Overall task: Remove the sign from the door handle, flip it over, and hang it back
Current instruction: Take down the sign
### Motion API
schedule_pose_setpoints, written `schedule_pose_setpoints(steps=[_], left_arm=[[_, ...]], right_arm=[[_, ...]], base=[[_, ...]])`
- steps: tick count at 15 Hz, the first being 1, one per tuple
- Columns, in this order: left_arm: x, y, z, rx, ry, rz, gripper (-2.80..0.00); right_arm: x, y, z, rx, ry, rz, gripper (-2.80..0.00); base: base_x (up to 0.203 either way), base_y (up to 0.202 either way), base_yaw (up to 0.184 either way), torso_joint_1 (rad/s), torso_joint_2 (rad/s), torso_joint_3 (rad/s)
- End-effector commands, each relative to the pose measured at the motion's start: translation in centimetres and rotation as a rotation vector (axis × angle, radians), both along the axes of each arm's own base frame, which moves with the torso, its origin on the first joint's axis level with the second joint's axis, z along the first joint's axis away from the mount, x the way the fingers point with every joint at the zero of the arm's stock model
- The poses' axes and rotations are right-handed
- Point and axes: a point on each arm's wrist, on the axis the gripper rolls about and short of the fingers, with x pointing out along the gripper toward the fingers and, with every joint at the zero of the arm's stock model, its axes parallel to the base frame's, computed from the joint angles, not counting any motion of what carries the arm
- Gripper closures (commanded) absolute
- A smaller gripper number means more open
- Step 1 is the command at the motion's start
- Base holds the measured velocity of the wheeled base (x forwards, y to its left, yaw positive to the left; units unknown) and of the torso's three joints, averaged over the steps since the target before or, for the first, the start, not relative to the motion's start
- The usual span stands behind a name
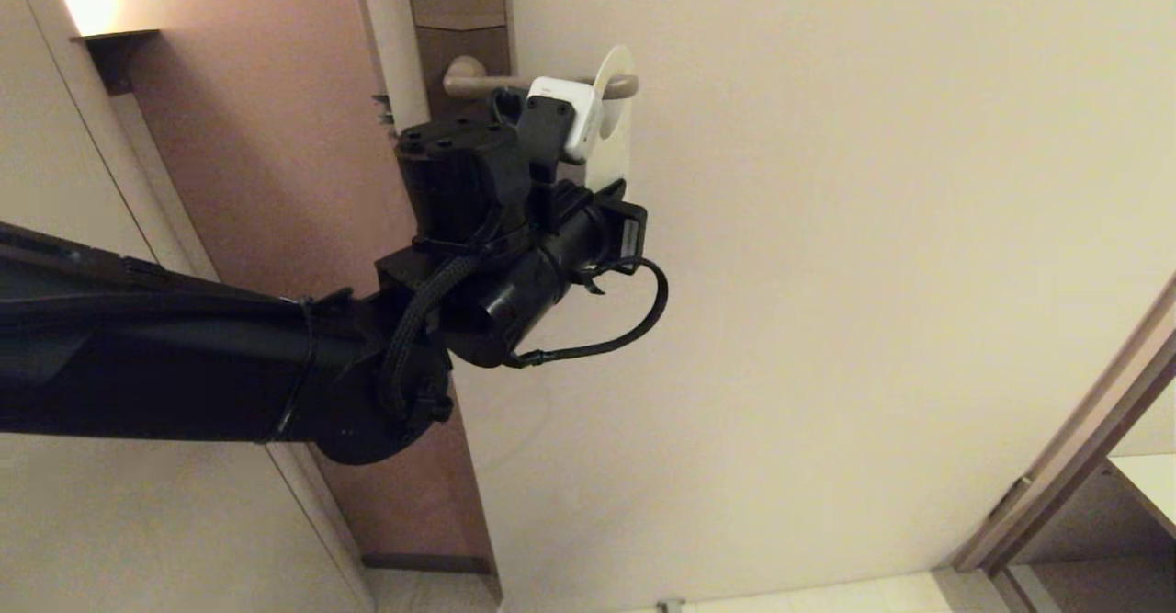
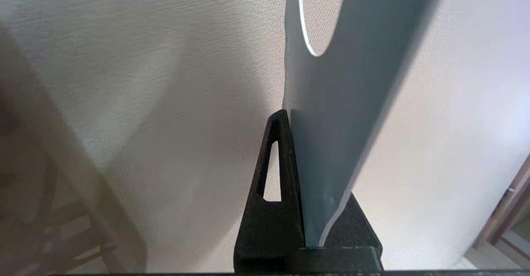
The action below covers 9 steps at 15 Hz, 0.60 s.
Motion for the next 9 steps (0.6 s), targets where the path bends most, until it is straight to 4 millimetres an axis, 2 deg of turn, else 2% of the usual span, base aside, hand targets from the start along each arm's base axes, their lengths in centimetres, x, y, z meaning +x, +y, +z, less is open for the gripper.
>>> schedule_pose_setpoints(steps=[1,9], left_arm=[[0.43,-0.4,-0.34,0.002,0.001,0.002,0.0],[1.18,-0.29,-0.31,-0.006,-0.008,0.015,0.0]], right_arm=[[0.01,0.0,0.0,0.0,0.001,0.001,0.0],[0.01,0.0,0.0,0.0,0.001,0.001,0.0]], base=[[0.0,0.0,0.0,0.0,0.0,0.0],[0.0,0.0,0.0,0.0,0.0,0.0]])
